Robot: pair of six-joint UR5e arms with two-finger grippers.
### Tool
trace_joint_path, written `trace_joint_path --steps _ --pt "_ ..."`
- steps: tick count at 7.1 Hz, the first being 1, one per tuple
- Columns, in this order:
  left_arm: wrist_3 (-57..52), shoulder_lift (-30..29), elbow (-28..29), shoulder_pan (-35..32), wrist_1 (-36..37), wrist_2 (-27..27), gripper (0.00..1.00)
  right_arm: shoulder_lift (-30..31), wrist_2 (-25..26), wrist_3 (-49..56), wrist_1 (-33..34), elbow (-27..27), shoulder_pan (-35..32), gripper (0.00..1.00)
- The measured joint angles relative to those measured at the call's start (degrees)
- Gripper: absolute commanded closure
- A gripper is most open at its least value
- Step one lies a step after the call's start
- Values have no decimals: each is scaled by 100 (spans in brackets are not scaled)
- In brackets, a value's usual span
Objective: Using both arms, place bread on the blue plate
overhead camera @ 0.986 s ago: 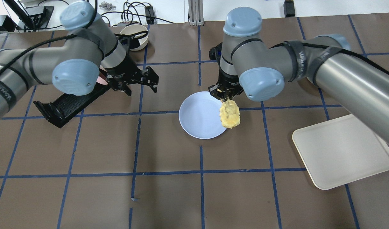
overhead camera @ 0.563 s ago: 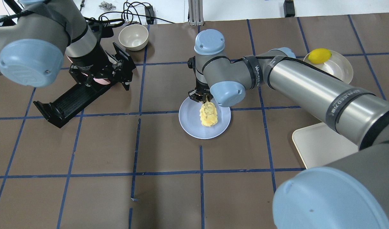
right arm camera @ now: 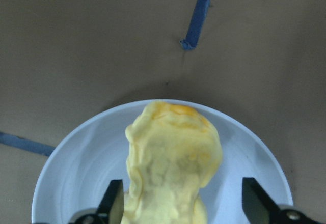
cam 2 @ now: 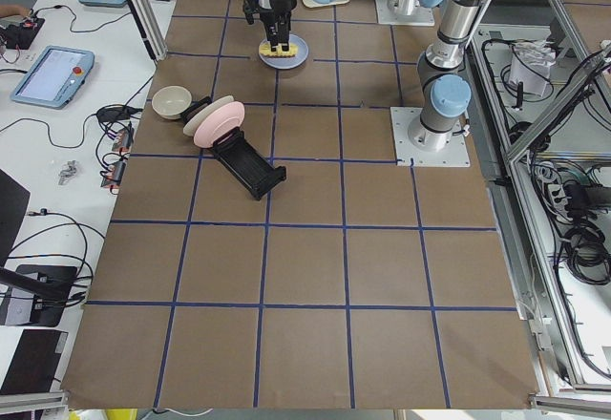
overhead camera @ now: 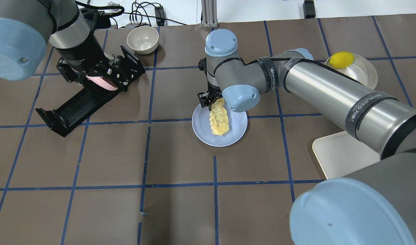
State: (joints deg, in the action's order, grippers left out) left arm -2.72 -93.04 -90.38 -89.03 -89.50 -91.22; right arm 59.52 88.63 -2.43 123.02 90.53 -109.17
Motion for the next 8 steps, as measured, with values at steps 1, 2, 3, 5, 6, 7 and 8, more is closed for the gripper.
trace_joint_path --steps 1,2,3,5,6,7,8 --pt "0 -3 14 0 -22 -20 0 268 -1 66 -183 41 46 0" --pt "0 -6 17 0 -29 -32 0 609 5 237 -452 125 142 0" --pt "0 1 15 -1 -34 -40 0 1019 10 512 -667 361 318 0" --pt "6 11 20 0 -36 -38 0 2062 8 974 -818 1224 935 0" --pt "7 15 25 -1 -39 -37 0 2624 9 1077 -1090 1516 1290 0" --pt "8 21 40 1 -47 -38 0 3051 8 1181 -1385 1609 1537 0" --pt "8 2 103 4 -97 -41 0 3403 8 1276 -1555 1596 1670 0"
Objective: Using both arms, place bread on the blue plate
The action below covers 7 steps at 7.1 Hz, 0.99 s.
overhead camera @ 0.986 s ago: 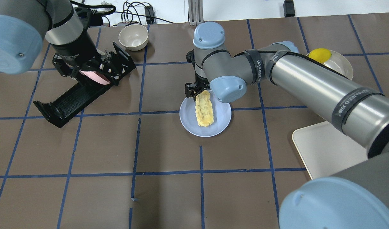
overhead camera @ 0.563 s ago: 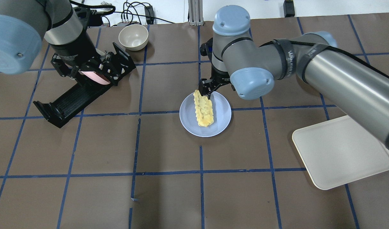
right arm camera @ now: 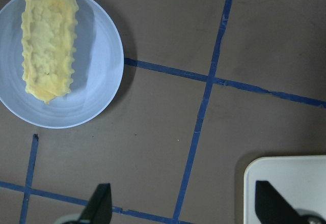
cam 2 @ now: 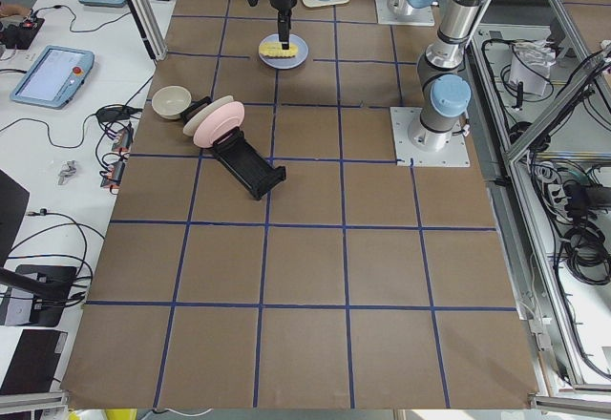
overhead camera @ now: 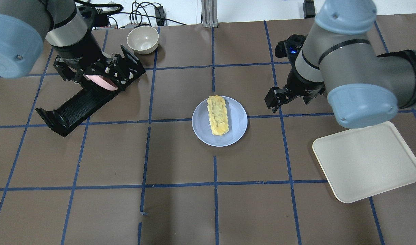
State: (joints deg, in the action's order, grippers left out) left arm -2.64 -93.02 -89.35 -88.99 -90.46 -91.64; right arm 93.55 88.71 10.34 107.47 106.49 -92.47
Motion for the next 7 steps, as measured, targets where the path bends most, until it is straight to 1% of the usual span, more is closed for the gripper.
trace_joint_path --steps 1,3,7 --pt "0 -58 123 8 -96 -4 0 283 -1 27 -99 -15 49 0" --pt "0 -144 264 32 -202 -7 0 586 -69 14 -172 -49 28 0" --pt "0 -162 285 59 -209 -10 0 697 -82 37 -175 42 10 0"
